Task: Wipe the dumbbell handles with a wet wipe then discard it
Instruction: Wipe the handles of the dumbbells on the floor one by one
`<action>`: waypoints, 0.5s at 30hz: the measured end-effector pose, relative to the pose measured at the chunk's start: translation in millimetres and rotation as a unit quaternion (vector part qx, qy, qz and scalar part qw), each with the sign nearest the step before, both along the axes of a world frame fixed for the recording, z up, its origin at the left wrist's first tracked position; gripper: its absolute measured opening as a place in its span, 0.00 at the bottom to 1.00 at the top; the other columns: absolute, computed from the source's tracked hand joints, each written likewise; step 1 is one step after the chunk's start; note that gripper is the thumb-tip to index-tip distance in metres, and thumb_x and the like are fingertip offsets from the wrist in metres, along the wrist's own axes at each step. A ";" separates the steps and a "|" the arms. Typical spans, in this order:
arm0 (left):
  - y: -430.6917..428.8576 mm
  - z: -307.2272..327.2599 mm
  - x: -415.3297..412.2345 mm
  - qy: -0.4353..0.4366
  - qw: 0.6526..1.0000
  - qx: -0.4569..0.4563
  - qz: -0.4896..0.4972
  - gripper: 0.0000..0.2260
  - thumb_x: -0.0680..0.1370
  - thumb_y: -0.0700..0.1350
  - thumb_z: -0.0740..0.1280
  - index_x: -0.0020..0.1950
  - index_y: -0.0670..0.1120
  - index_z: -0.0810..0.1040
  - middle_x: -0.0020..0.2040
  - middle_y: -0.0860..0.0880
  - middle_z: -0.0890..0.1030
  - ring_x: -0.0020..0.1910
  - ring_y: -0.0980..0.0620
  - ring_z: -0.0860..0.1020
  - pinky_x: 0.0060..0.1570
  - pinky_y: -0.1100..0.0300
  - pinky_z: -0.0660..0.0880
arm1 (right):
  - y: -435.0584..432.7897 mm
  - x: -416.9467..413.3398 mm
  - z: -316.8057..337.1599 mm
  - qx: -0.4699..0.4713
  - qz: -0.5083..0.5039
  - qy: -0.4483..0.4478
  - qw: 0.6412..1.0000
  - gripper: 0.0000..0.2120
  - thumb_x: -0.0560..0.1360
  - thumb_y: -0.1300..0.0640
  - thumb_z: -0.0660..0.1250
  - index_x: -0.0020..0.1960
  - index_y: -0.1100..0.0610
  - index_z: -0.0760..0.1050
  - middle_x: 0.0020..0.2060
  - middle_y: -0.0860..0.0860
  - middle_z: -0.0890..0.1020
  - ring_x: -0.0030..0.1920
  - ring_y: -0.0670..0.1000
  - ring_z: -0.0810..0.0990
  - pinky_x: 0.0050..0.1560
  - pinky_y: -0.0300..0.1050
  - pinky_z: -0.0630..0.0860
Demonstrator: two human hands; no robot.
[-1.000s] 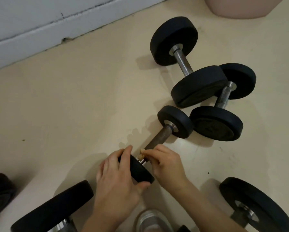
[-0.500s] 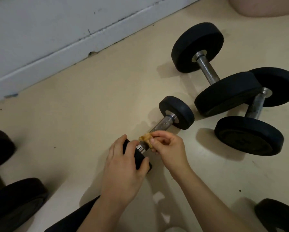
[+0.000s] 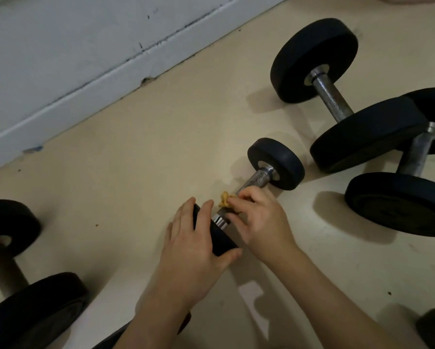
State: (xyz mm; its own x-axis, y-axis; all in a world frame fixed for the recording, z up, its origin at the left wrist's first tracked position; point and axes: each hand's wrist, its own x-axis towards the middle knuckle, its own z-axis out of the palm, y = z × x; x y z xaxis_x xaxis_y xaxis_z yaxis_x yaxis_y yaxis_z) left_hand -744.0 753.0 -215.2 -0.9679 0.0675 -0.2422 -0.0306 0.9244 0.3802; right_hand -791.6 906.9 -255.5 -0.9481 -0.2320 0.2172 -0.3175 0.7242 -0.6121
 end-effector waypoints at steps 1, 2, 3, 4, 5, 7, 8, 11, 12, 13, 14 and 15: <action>-1.7 -0.6 -1.8 -0.006 1.000 -0.002 -0.002 0.42 0.67 0.68 0.66 0.76 0.53 0.54 0.76 0.45 0.55 0.75 0.47 0.55 0.72 0.48 0.58 | 3.4 -7.3 -2.6 -0.017 0.004 0.024 1.000 0.08 0.72 0.59 0.71 0.51 0.59 0.82 0.42 0.52 0.79 0.42 0.52 0.75 0.42 0.47 0.77; -3.5 -0.7 -4.7 -0.014 1.000 0.003 -0.002 0.43 0.67 0.67 0.67 0.76 0.53 0.54 0.76 0.45 0.56 0.75 0.47 0.55 0.73 0.48 0.58 | 7.0 -15.5 -5.7 -0.036 -0.004 0.050 0.998 0.06 0.73 0.61 0.70 0.49 0.60 0.83 0.39 0.53 0.79 0.40 0.53 0.75 0.40 0.49 0.77; -5.5 0.4 -9.4 -0.027 1.000 0.015 0.003 0.44 0.66 0.67 0.68 0.76 0.52 0.54 0.76 0.46 0.56 0.75 0.48 0.55 0.73 0.49 0.57 | 10.5 -24.9 -8.5 -0.053 -0.025 0.072 0.996 0.05 0.73 0.63 0.69 0.47 0.61 0.83 0.38 0.53 0.79 0.39 0.54 0.76 0.40 0.50 0.77; -8.5 1.8 -15.1 -0.046 0.998 0.033 0.014 0.44 0.65 0.67 0.67 0.76 0.53 0.54 0.76 0.47 0.55 0.75 0.48 0.55 0.73 0.50 0.57 | 12.6 -34.3 -11.2 -0.066 -0.051 0.083 0.993 0.05 0.74 0.64 0.68 0.47 0.62 0.83 0.38 0.54 0.80 0.38 0.54 0.77 0.40 0.51 0.77; -12.3 3.0 -21.5 -0.069 0.996 0.050 0.029 0.45 0.64 0.66 0.67 0.76 0.53 0.53 0.76 0.48 0.54 0.75 0.49 0.54 0.73 0.51 0.56 | 12.2 -40.8 -13.7 -0.078 -0.079 0.087 0.990 0.06 0.75 0.64 0.66 0.47 0.62 0.82 0.39 0.55 0.80 0.39 0.54 0.78 0.42 0.51 0.78; -18.5 4.0 -35.9 -0.094 0.991 0.069 0.067 0.45 0.64 0.65 0.66 0.76 0.53 0.54 0.77 0.49 0.52 0.75 0.49 0.52 0.73 0.52 0.54 | 3.5 -41.7 -16.6 -0.093 -0.127 0.088 0.984 0.09 0.76 0.62 0.63 0.47 0.64 0.81 0.41 0.55 0.80 0.41 0.54 0.79 0.44 0.49 0.79; -20.6 3.4 -41.6 -0.087 0.990 0.070 0.086 0.43 0.65 0.65 0.67 0.76 0.53 0.55 0.77 0.49 0.53 0.74 0.48 0.51 0.72 0.52 0.55 | -3.4 -37.3 -17.7 -0.092 -0.137 0.087 0.982 0.11 0.77 0.61 0.62 0.48 0.64 0.81 0.42 0.56 0.80 0.41 0.53 0.80 0.44 0.47 0.79; -23.4 0.6 -45.0 0.051 0.989 0.082 0.115 0.32 0.70 0.56 0.70 0.71 0.51 0.66 0.71 0.48 0.63 0.68 0.48 0.61 0.67 0.53 0.64 | -25.3 -20.9 -19.3 -0.083 -0.093 0.080 0.989 0.13 0.78 0.59 0.59 0.51 0.64 0.81 0.43 0.56 0.81 0.41 0.53 0.80 0.42 0.45 0.80; -22.9 0.4 -43.6 0.095 0.985 0.089 0.111 0.28 0.70 0.55 0.71 0.68 0.51 0.69 0.66 0.48 0.66 0.64 0.49 0.65 0.64 0.51 0.69 | -28.3 -22.5 -19.3 -0.092 -0.080 0.081 0.989 0.13 0.78 0.60 0.60 0.51 0.64 0.81 0.43 0.55 0.81 0.41 0.53 0.81 0.42 0.44 0.81; -22.9 -0.8 -42.0 0.115 0.984 0.089 0.100 0.26 0.70 0.55 0.72 0.65 0.51 0.71 0.64 0.48 0.67 0.61 0.49 0.68 0.62 0.49 0.71 | -28.9 -30.4 -19.9 -0.105 -0.084 0.088 0.987 0.11 0.77 0.61 0.62 0.50 0.63 0.81 0.43 0.55 0.81 0.41 0.53 0.81 0.44 0.44 0.80; -23.6 -3.4 -40.7 0.110 0.987 0.079 0.088 0.27 0.68 0.58 0.72 0.64 0.52 0.71 0.65 0.47 0.67 0.62 0.47 0.68 0.62 0.48 0.72 | -29.3 -41.2 -20.6 -0.115 -0.103 0.095 0.983 0.08 0.76 0.63 0.64 0.49 0.63 0.82 0.42 0.55 0.81 0.42 0.52 0.82 0.45 0.43 0.80; -25.2 -6.4 -39.7 0.091 0.991 0.062 0.076 0.31 0.66 0.60 0.73 0.65 0.53 0.69 0.68 0.46 0.64 0.66 0.46 0.67 0.64 0.48 0.71 | -30.5 -52.5 -20.9 -0.116 -0.133 0.093 0.980 0.06 0.74 0.65 0.66 0.48 0.63 0.82 0.43 0.55 0.81 0.41 0.52 0.82 0.45 0.43 0.80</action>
State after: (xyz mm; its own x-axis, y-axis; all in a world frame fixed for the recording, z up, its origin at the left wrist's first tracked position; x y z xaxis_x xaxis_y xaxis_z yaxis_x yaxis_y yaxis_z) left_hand -783.7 727.7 -221.6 -0.9960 -0.0646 -0.0623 -0.0872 0.8598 0.5031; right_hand -844.1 876.4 -276.4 -0.9072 0.0943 0.4101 -0.2585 0.6440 -0.7200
